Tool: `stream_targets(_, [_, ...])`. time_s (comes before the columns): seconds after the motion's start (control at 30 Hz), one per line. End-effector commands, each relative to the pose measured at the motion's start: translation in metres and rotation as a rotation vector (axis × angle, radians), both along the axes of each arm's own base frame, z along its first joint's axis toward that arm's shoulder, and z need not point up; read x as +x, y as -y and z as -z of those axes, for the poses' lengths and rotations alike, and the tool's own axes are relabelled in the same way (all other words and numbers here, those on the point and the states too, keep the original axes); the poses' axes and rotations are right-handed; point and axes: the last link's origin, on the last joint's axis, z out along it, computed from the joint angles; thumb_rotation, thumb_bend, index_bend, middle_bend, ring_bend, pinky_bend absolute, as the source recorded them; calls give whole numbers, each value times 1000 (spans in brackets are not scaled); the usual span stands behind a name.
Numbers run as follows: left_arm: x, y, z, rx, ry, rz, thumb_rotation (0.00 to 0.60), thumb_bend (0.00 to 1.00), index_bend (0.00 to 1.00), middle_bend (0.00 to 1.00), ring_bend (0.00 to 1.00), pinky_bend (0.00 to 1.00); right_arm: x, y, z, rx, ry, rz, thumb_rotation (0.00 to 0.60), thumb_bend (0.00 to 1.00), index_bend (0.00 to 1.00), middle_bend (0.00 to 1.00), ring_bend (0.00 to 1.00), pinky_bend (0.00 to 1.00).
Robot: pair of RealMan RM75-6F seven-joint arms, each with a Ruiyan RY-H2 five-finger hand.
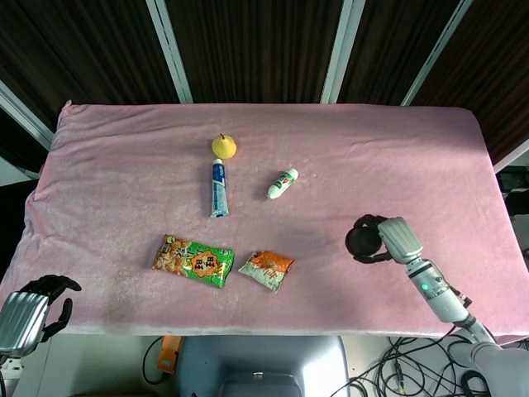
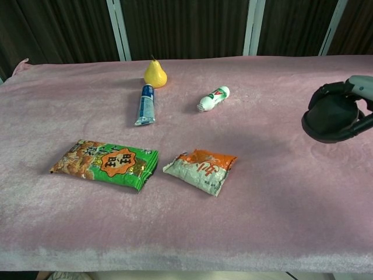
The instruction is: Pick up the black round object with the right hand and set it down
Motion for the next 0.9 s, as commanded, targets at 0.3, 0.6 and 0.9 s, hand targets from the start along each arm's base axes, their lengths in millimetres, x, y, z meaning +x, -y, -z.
stream_targets(0.3, [1, 0, 1, -6, -3, -2, 600, 572, 455, 440, 352, 488, 18, -9, -48, -86, 285, -63, 600, 210, 782, 621, 681, 865])
stream_targets(0.6, [1, 0, 2, -13, -7, -4, 600, 572, 456, 440, 352, 488, -31, 0, -34, -104, -495, 117, 600, 217, 777, 622, 678, 866])
stream_targets(0.9, [1, 0, 2, -11, -7, -5, 600, 571, 456, 440, 352, 488, 12, -4, -41, -220, -102, 23, 600, 216, 773, 621, 677, 866])
